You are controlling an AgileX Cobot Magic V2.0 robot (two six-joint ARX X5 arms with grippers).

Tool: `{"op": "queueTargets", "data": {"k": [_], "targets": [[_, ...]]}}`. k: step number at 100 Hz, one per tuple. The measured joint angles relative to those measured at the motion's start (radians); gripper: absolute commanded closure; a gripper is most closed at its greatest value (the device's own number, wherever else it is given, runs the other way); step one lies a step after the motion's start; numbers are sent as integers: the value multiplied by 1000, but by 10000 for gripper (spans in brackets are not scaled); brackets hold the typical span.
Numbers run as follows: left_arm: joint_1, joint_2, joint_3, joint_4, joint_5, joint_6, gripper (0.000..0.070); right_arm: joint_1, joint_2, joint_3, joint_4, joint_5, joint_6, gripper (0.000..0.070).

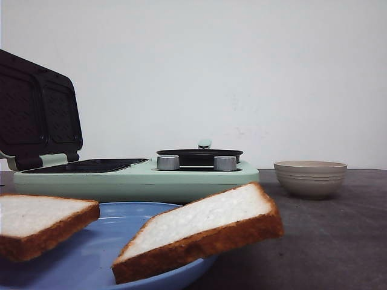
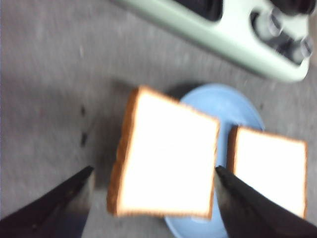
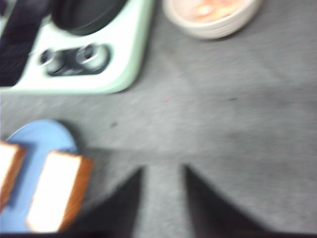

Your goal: Make breakfast with bread and shrimp

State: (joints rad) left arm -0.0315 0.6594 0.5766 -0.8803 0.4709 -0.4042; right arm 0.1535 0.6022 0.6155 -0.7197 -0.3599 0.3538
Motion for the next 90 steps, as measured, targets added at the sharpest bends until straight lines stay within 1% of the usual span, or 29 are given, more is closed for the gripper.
{"op": "queueTargets", "data": {"k": [8,29,55,74,84,90], "targets": [[-8,70,0,-15,6,6,256,0,0,0,-10,-15,-6,390],[-44,253,0,2,25,25,256,0,0,0,-32,-31,-17,391],[-104,413,0,99,33,42,256,0,0,0,-32,-31,-34,391],[-130,487,0,169,35,47,259,0,0,0,-32,-31,-36,390],[-137,505,0,207,60,47,259,0,0,0,-32,-31,-36,391],[-137,513,0,229,74,47,271,0,0,0,-32,-31,-36,391]]}}
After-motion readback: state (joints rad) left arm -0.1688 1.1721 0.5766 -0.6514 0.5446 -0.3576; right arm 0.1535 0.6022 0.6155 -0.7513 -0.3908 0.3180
